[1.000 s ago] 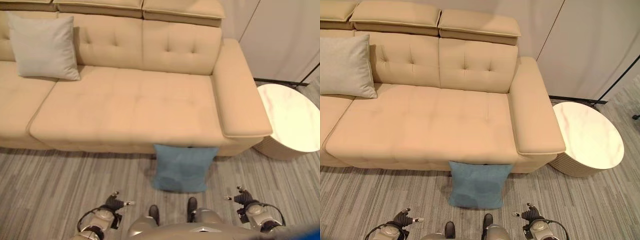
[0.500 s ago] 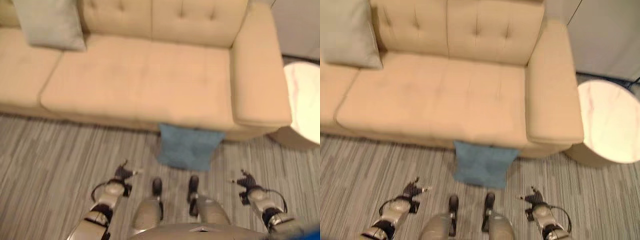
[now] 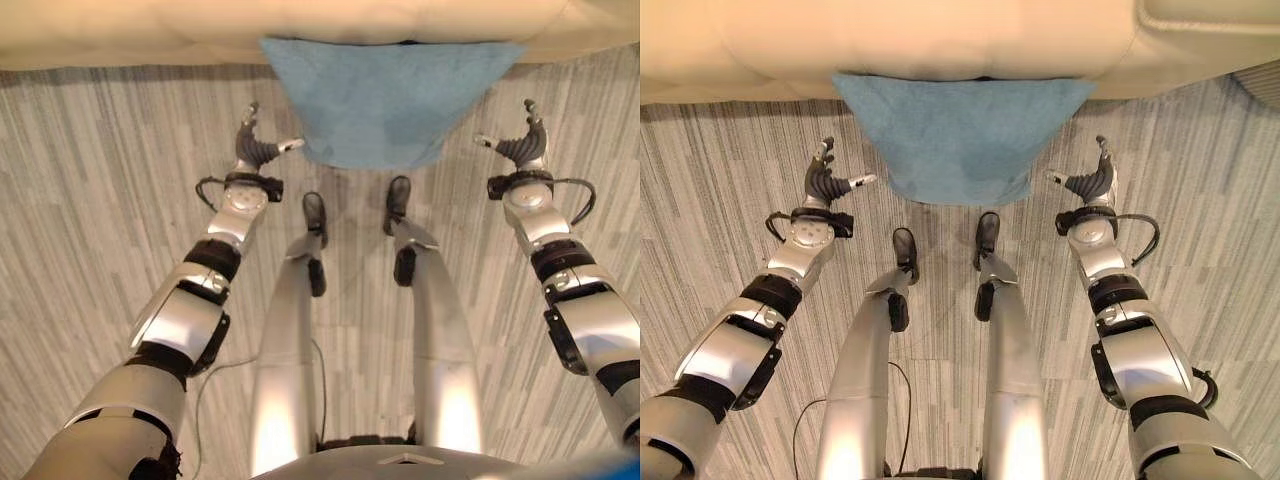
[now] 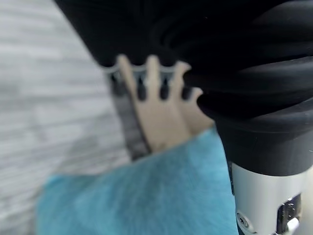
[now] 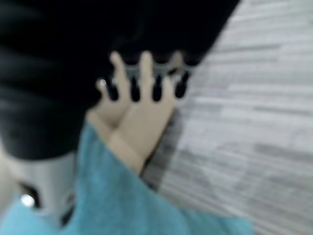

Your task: Pick up all the scattered cushions and arrange them neatly on the sofa.

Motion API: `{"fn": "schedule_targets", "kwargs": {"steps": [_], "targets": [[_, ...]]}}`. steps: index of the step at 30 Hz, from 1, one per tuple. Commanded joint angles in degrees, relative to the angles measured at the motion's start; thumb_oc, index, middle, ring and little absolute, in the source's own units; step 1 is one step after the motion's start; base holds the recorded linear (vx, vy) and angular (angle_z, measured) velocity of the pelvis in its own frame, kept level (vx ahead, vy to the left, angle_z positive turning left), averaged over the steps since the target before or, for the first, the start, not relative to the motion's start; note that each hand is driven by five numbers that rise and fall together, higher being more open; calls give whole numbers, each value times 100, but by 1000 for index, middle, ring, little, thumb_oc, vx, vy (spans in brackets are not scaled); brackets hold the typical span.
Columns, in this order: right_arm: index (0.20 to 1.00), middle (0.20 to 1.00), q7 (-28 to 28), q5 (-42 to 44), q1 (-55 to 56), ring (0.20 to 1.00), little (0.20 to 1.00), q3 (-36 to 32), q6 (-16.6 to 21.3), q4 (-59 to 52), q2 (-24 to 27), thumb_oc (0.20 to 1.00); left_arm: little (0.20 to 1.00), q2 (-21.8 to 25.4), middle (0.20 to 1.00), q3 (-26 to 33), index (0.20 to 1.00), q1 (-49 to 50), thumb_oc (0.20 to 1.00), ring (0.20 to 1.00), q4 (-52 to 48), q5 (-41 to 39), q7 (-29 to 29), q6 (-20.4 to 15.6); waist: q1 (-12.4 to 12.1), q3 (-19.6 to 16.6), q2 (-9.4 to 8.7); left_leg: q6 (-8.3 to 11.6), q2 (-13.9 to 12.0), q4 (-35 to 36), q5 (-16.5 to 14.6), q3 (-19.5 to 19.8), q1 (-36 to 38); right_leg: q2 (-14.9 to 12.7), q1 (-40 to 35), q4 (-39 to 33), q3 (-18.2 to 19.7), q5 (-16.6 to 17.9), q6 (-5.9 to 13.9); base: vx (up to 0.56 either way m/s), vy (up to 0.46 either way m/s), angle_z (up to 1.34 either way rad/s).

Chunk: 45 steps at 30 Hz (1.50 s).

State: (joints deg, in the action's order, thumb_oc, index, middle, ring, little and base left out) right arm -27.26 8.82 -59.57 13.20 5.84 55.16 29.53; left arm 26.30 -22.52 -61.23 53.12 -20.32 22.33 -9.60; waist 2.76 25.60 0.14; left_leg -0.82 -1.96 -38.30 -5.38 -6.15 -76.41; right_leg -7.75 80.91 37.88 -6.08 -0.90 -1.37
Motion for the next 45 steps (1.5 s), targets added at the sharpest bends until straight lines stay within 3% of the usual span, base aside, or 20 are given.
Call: {"fn": "schedule_targets", "kwargs": {"steps": [1,12,19,30,36,37,38,39,45], "targets": [[1000,1000,-279,390,973,1000,1000,83,251,-117,-122,1000,1000,86,1000,254,1000,928,1000,1000,18,-293,225,-251,107,-992,106,76,48,328,-46,299,101,-88,-452,-55,269,-151,744,43,-6,-3],[1000,1000,-204,630,80,1000,1000,430,518,-734,156,1000,1000,126,1000,2,1000,67,1000,1000,-448,-771,276,-435,149,-877,155,40,53,-379,-170,275,-1056,-42,711,553,459,-220,778,48,-16,-1],[1000,1000,-69,782,-563,1000,1000,803,592,-794,77,1000,1000,43,1000,-362,1000,-600,1000,1000,-418,-717,274,-407,134,-702,184,38,-33,-628,-209,312,-1318,13,902,635,454,-203,803,39,-23,-4],[1000,1000,93,802,-1418,1000,1000,1494,523,-525,-820,1000,1000,-518,1000,-636,1000,-1210,1000,1000,-199,-859,348,-400,43,-632,202,87,-45,-678,-145,393,-1354,48,904,677,352,-168,769,7,-12,-3],[1000,1000,41,1198,-1524,1000,1000,1330,680,-520,-1434,1000,1000,-945,1000,-458,1000,-1250,1000,1000,-257,-1343,420,-552,1,-710,206,103,-14,-688,-125,435,-1355,71,904,728,327,-173,744,0,0,0],[605,605,58,1239,-1543,605,605,1337,705,-535,-1516,605,1000,-1009,1000,-418,1000,-1233,1000,1000,-322,-1462,417,-618,-6,-733,210,109,-18,-673,-121,450,-1355,66,904,715,316,-173,743,0,0,0],[558,558,88,1288,-1561,558,558,1339,748,-562,-1581,558,592,-1062,592,-388,592,-1229,592,592,-387,-1530,406,-664,-14,-752,211,118,-16,-662,-112,449,-1355,64,904,710,309,-169,744,0,0,0],[200,200,109,1344,-1577,200,200,1318,795,-573,-1611,200,200,-1082,200,-388,200,-1240,200,200,-441,-1545,405,-688,-18,-777,208,126,-11,-641,-98,470,-1355,66,904,718,297,-164,747,0,0,0],[200,200,79,1296,-1469,200,200,1120,979,-1022,-1607,200,200,-1104,200,-208,200,-1052,200,200,-898,-1727,435,-909,-4,-942,194,175,-28,-545,-44,511,-1355,71,904,693,260,-126,769,2,3,2]]}}
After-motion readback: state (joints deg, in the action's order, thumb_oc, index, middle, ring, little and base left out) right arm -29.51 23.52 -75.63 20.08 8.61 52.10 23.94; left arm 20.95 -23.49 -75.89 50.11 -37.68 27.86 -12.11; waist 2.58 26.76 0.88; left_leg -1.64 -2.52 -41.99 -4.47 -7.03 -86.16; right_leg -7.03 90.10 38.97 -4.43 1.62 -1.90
